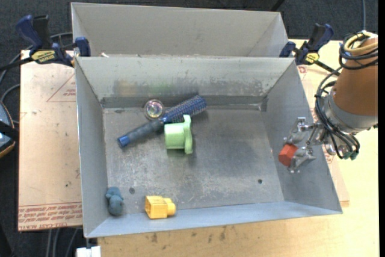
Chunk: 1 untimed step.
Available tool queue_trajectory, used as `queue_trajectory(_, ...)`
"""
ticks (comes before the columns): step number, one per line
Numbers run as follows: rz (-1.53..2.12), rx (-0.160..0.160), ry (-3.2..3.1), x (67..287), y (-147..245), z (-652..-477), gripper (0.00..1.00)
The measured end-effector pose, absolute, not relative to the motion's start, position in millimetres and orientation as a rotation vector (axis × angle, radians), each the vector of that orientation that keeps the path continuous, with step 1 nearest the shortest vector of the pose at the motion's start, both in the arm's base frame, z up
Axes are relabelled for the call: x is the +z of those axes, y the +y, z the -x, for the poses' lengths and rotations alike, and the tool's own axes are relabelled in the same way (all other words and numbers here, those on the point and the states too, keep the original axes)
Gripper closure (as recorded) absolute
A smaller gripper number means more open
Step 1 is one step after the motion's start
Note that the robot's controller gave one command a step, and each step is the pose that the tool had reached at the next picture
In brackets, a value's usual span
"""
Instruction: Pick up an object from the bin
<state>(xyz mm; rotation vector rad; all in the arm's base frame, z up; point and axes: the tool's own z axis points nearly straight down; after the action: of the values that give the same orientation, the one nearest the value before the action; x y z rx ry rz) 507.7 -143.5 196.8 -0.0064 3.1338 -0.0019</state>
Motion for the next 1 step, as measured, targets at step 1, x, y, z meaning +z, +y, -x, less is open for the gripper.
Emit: queue_trajectory(1,0.056,-0.004,3.130,270.4,-140.7,-511.8,1.00)
